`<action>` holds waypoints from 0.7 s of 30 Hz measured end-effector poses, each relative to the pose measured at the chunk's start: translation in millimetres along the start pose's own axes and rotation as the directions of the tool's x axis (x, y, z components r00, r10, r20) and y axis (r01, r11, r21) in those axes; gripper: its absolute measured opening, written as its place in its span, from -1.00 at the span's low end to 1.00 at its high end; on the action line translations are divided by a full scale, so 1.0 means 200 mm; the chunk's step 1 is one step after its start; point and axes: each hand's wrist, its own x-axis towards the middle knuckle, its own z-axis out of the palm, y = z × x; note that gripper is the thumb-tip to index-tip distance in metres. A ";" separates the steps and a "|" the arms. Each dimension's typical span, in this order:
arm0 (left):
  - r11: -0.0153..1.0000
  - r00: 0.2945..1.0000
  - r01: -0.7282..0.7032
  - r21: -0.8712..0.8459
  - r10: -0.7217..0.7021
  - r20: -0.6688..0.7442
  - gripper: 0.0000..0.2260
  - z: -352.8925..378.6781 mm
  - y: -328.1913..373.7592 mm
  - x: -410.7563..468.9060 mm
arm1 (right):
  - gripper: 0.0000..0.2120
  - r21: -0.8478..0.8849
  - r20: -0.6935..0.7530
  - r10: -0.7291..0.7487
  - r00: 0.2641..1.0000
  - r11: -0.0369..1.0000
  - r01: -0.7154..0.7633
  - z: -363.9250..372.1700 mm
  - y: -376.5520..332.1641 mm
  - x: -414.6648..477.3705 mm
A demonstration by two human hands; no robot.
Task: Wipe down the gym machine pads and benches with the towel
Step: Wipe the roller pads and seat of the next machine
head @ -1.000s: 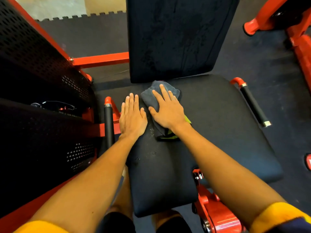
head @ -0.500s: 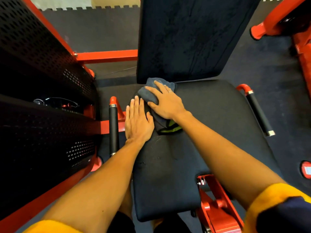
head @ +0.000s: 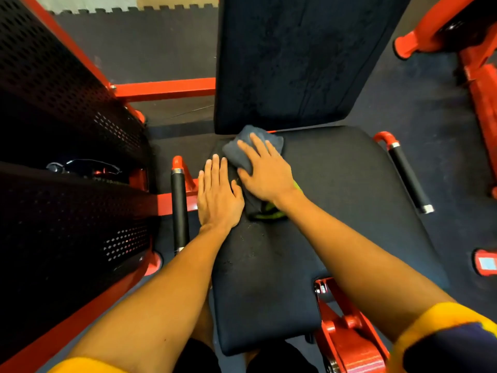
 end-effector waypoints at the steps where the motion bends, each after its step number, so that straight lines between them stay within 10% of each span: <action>1: 1.000 1.000 -0.005 0.003 0.005 0.000 -0.41 0.00 0.00 0.00 | -0.34 -0.018 -0.020 -0.034 0.999 0.999 0.034 0.01 0.05 -0.09; 9: 0.999 1.000 -0.005 0.042 0.004 0.016 -0.44 0.02 0.00 0.01 | -0.30 0.070 -0.136 0.374 0.917 0.927 -0.367 -0.04 0.09 0.08; 16: 1.000 0.999 -0.012 -0.009 0.012 0.041 -0.46 0.00 -0.01 0.01 | -0.32 0.017 -0.116 0.078 0.990 0.997 -0.076 0.09 0.00 -0.36; 21: 0.998 0.998 -0.037 -0.051 0.040 0.053 -0.48 -0.02 -0.03 -0.05 | -0.31 0.155 -0.168 0.389 0.906 0.918 -0.365 0.01 0.14 -0.37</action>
